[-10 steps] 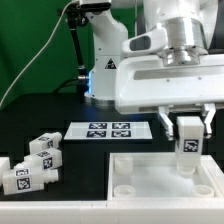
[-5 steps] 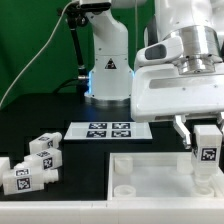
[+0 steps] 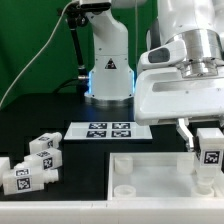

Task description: Assemble one leg

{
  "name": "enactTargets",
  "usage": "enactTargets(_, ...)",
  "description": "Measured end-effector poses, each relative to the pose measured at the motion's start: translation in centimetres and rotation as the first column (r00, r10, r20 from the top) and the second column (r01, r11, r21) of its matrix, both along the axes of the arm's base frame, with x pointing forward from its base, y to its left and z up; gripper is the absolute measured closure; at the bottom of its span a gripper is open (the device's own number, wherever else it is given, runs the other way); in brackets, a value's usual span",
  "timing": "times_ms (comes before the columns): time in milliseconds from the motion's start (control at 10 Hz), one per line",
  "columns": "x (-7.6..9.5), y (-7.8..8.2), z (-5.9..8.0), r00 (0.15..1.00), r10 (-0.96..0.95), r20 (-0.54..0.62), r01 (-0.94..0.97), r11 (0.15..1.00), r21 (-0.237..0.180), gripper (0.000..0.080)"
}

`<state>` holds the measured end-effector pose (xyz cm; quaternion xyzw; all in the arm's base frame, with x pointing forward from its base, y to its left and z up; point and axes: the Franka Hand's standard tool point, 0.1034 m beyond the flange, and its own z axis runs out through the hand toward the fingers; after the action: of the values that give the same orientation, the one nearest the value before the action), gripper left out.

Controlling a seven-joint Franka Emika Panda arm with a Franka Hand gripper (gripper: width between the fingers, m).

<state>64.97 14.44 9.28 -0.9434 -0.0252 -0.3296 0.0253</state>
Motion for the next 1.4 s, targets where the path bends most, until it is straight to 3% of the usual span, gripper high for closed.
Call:
enactTargets(700, 0.6, 0.1, -0.1, 1.0, -0.003, 0.015, 0.003, 1.0, 0.001, 0.0517)
enactTargets(1400, 0.2, -0.2, -1.6, 1.0, -0.003, 0.0, 0.003, 1.0, -0.008, 0.0517)
